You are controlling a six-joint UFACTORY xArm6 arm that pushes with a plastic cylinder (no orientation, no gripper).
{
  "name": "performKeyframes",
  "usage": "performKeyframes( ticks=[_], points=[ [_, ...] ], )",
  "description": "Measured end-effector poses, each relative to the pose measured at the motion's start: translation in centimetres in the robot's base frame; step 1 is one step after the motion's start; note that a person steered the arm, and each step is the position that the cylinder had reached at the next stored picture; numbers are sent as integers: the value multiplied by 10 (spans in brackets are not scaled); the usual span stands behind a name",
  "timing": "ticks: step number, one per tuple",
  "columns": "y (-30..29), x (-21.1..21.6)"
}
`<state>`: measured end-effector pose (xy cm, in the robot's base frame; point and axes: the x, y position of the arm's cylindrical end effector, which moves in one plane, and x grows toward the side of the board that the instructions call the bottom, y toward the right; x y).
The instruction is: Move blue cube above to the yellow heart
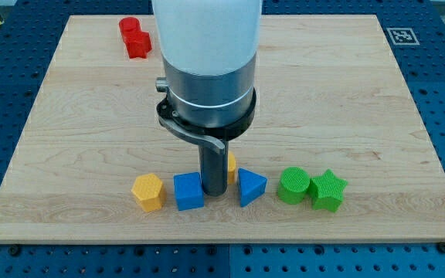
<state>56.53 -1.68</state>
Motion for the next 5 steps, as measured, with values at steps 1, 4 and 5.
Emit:
performKeyframes(
  ticks=[1, 4, 5],
  points=[
    [0, 30],
    [-68, -6],
    [-78, -53]
  ],
)
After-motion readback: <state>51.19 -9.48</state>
